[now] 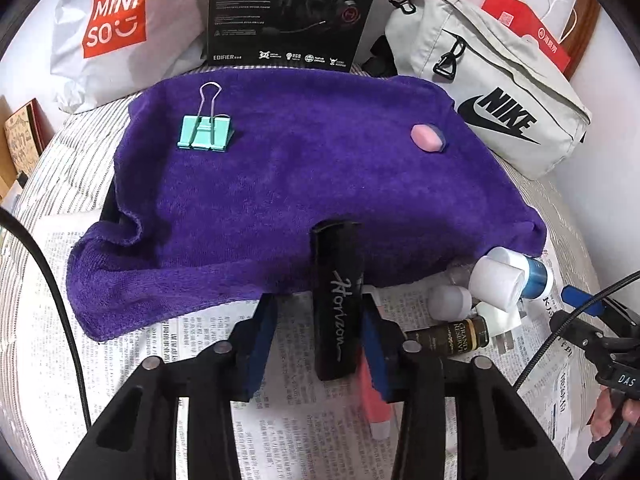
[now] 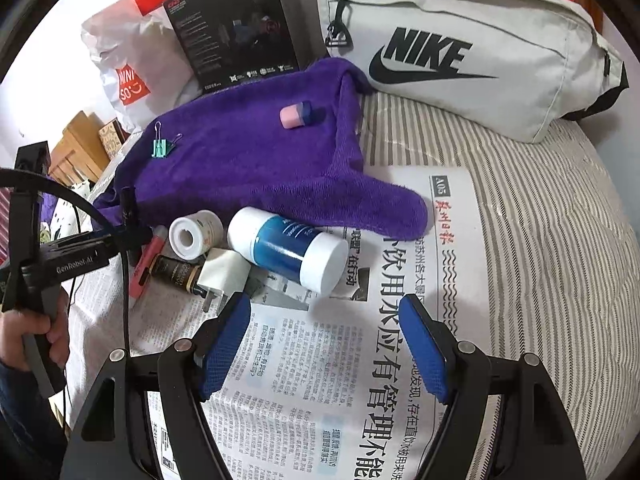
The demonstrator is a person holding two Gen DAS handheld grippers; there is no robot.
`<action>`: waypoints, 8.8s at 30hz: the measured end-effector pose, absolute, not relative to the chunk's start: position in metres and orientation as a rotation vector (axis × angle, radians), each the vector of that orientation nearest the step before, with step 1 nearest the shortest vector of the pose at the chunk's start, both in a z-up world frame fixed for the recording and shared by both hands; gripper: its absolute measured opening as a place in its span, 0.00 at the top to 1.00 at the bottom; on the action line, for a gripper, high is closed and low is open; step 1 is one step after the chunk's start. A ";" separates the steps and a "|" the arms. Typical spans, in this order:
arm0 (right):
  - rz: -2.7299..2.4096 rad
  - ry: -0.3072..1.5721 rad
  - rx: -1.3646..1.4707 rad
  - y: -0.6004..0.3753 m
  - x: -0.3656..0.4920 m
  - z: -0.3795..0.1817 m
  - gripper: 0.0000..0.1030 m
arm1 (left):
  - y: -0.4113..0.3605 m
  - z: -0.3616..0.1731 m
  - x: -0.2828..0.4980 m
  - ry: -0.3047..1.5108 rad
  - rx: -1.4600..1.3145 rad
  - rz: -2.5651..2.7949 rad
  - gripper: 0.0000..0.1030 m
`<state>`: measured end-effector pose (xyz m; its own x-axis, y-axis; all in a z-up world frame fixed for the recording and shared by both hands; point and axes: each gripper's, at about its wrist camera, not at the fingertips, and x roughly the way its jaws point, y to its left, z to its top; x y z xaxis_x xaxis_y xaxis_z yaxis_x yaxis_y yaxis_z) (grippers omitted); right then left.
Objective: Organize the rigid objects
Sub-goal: 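Grasp the black Horizon tube with the left tool while the right moves toward the Vaseline bottle, then lift the black tube with the left tool while the right grasps the white-and-blue Vaseline bottle, then carry the Vaseline bottle onto the towel with the right tool while the left holds the black tube, then set the Vaseline bottle upright on the towel and open the right tool, then lower the black tube onto the towel beside the clip and open the left tool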
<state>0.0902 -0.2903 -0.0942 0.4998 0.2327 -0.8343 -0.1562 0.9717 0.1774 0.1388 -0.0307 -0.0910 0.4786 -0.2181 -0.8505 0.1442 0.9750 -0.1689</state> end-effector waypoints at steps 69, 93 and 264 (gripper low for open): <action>0.465 1.026 -0.082 -0.251 0.118 -0.110 0.58 | 0.005 -0.097 0.110 1.043 0.047 -0.287 0.87; 0.397 0.869 -0.162 -0.237 0.113 -0.120 0.57 | -0.002 -0.094 0.097 0.910 0.110 -0.255 0.87; 0.359 0.892 -0.057 -0.263 0.110 -0.061 0.48 | -0.026 -0.049 0.122 1.004 0.111 -0.308 0.64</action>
